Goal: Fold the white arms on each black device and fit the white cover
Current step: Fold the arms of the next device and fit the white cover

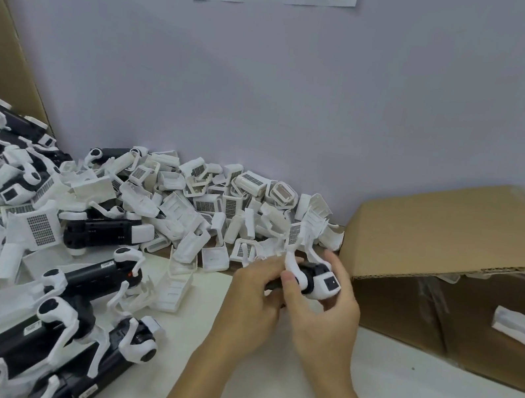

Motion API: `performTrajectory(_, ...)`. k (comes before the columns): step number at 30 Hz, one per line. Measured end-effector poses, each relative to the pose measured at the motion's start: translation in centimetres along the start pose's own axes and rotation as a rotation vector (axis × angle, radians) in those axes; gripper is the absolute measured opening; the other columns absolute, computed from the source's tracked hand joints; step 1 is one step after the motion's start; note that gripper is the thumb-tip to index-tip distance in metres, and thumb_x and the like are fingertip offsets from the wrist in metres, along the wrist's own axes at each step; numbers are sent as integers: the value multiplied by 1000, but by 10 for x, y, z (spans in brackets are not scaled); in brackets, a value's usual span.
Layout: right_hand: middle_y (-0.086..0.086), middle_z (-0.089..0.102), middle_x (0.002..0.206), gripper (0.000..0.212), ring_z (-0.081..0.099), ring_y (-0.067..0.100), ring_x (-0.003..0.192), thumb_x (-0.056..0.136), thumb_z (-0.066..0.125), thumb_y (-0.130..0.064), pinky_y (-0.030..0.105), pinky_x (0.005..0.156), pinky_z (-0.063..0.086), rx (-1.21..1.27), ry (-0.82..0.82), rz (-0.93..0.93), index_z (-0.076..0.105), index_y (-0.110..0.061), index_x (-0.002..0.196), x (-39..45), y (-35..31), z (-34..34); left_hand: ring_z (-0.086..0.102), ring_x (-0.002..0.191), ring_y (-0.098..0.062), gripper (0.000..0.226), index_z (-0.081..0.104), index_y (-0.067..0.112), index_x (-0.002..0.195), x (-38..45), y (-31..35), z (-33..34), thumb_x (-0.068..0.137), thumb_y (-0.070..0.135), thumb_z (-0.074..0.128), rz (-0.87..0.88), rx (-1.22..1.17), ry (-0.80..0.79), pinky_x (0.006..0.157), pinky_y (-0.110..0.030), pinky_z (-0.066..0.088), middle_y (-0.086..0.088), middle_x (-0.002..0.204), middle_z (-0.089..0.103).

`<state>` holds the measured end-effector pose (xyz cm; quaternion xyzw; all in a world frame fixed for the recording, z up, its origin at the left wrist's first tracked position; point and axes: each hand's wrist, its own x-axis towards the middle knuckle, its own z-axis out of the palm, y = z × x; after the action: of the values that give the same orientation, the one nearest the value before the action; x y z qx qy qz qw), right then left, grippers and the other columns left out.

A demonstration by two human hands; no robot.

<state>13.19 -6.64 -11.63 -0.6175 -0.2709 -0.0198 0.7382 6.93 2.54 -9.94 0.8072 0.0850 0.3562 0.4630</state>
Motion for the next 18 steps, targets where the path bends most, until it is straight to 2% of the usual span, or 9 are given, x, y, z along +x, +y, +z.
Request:
performTrajectory(2,-25,71,102,59,68,-4,95,72,87,-31,13,76,55,-10,30,6,63,-22,126,2,2,-1,67,96,-13,52,68,36,113,0,0,0,81,-1,51,8,36,-2,79,-42,59,16,102,73)
performTrajectory(5,-28,70,89,44,69,-6,79,70,88,-30,4,63,49,-59,66,-16,66,-37,107,2,1,-1,67,93,-11,47,69,32,110,-2,0,-1,81,0,52,21,53,-6,78,-42,58,16,99,73)
performTrajectory(9,-28,70,87,43,69,-5,76,74,87,-18,5,60,49,-43,56,-11,62,-42,100,2,1,-1,66,85,-10,41,67,32,103,-3,0,-1,81,1,51,24,70,-29,74,-37,57,17,92,71)
performTrajectory(12,-27,70,86,41,69,-4,75,73,88,-21,6,59,49,-27,47,31,63,-41,98,4,1,-1,62,79,-4,40,63,36,97,-3,0,-2,80,3,48,36,114,-41,69,-24,53,23,87,68)
performTrajectory(14,-24,72,92,46,70,-3,82,71,89,-27,11,65,53,20,24,80,65,-35,109,4,2,0,65,85,-6,40,66,32,99,-1,-3,-3,78,3,46,48,133,-22,72,-29,55,19,91,70)
performTrajectory(16,-21,71,107,79,67,-1,103,62,89,-43,21,83,55,28,-48,129,56,-28,133,2,2,1,66,87,-10,42,69,29,100,0,-3,-4,78,1,46,21,103,3,72,-38,58,12,93,71)
performTrajectory(17,-21,67,120,95,61,-1,116,59,85,-49,25,94,51,0,-90,133,47,-27,144,1,2,2,67,85,-10,45,69,34,98,1,-1,-4,80,-1,47,-15,51,28,69,-37,59,12,91,72)
performTrajectory(18,-19,60,133,102,53,-2,126,61,83,-50,26,101,47,-27,-125,125,38,-27,150,-1,2,3,67,84,-6,49,67,39,97,1,0,-4,84,-4,49,-54,-19,77,67,-29,58,14,90,72)
